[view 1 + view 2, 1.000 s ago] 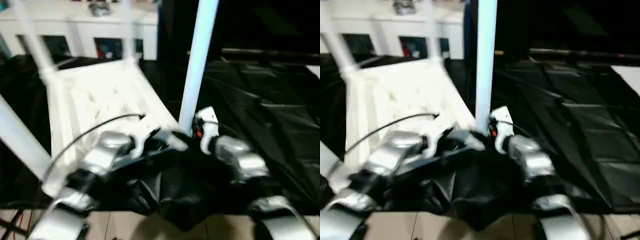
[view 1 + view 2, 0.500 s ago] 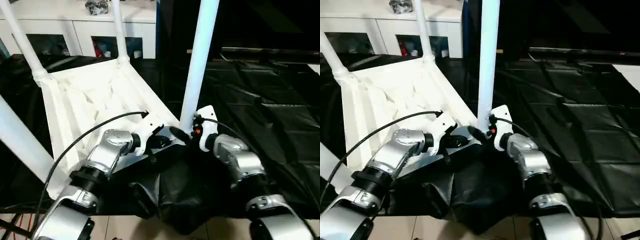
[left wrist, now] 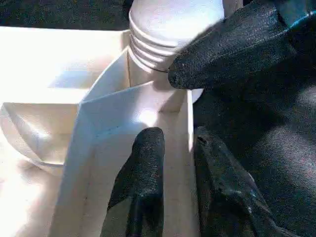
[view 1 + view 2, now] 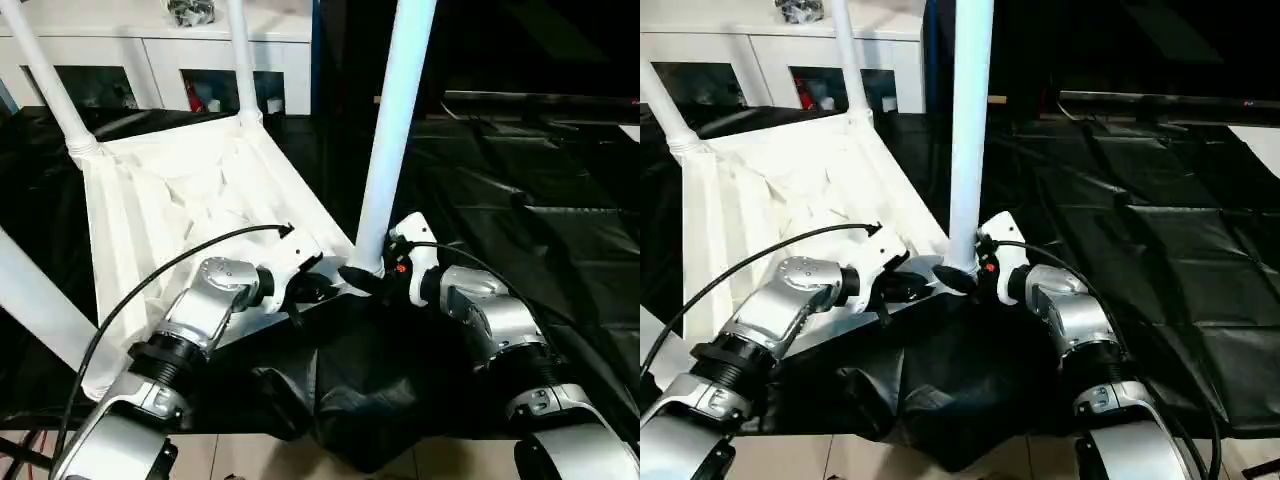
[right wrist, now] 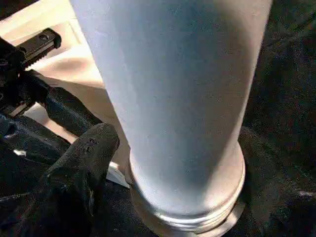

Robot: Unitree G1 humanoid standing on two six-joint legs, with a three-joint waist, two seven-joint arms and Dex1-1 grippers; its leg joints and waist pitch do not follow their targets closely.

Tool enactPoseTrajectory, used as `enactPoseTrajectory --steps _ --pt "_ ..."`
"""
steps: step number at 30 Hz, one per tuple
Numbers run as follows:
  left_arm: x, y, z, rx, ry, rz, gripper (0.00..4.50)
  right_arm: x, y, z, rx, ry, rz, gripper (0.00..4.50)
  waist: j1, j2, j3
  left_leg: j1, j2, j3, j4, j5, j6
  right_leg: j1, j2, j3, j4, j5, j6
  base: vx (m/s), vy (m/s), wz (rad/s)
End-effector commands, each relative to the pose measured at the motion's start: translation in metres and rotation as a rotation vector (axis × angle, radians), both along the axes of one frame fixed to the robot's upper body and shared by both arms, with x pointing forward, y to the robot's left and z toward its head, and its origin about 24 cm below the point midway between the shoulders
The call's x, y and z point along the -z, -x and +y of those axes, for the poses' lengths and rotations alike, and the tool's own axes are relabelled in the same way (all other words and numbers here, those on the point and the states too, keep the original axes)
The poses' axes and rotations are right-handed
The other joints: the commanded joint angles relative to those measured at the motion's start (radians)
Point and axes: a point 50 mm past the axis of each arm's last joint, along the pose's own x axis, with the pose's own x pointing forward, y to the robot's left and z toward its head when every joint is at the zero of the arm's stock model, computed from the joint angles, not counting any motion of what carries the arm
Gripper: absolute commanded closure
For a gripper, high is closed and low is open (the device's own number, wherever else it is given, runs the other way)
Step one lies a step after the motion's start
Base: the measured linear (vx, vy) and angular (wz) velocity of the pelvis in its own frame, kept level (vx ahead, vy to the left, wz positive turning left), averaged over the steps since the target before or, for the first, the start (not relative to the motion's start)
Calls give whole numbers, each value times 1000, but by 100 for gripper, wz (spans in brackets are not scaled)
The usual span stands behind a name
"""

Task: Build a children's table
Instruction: Rotate leg to tighten

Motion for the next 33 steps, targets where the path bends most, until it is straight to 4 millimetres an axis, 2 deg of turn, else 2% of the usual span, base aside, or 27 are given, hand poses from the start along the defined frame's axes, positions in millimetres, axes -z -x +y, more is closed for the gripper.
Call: enactPoseTrajectory --steps 1,4,5,7,10,15,18,20,22,25,29,30,33 --pt "6 1 14 -49 -47 24 354 0 0 4 -28 -4 14 58 2 5 -61 -1 16 0 -62 -234 30 55 -53 41 -81 -224 -224 0 0 0" --pt "3 3 17 -49 -31 29 354 0 0 4 -27 -4 14 58 1 7 -61 -1 16 0 -61 -229 32 55 -53 41 -80 -208 -232 0 0 0" --pt "3 4 18 -48 -26 32 371 0 0 3 -27 -4 14 58 1 7 -61 -2 15 0 -61 -229 32 55 -53 41 -80 -208 -233 0 0 0" --pt "3 7 20 -27 -19 50 371 1 1 3 -31 -1 14 58 1 7 -59 -1 15 0 -62 -237 32 53 -52 41 -82 -229 -230 0 0 0" --pt "5 10 20 2 -3 77 406 1 1 3 -34 2 13 58 0 9 -58 1 16 0 -63 -246 26 51 -52 41 -82 -236 -229 0 0 0" --pt "6 15 17 51 15 90 447 -1 1 2 -79 33 0 58 -1 7 -59 0 17 0 -63 -242 27 52 -52 42 -81 -222 -230 0 0 0" --pt "6 17 12 104 49 80 449 -3 1 -2 -112 62 -16 58 1 4 -59 1 16 2 -62 -237 34 53 -52 42 -82 -226 -228 0 0 0" --pt "6 18 12 113 56 81 449 -4 0 -3 -114 64 -17 58 3 6 -57 2 17 2 -63 -246 33 51 -52 42 -83 -243 -225 0 0 0" --pt "5 23 8 188 100 72 449 -8 1 -7 -151 73 -28 58 5 5 -58 1 16 1 -62 -243 34 52 -53 42 -83 -248 -222 0 0 0" --pt "5 28 7 248 115 68 449 -9 3 -10 -198 78 -25 58 9 6 -59 3 18 3 -61 -230 42 50 -53 44 -81 -228 -228 0 0 0" --pt "6 36 8 330 106 88 449 -10 8 -13 -280 87 -1 58 16 8 -60 1 20 3 -61 -215 48 54 -52 42 -75 -195 -237 0 0 0" --pt "7 36 8 340 106 89 450 -10 9 -14 -292 89 2 86 16 8 -59 -1 20 4 -60 -209 52 54 -51 42 -74 -188 -238 0 0 0" --pt "8 39 11 355 102 99 450 -7 14 -14 -346 116 26 95 16 7 -59 -1 19 4 -60 -218 48 55 -52 42 -76 -209 -233 0 0 0"
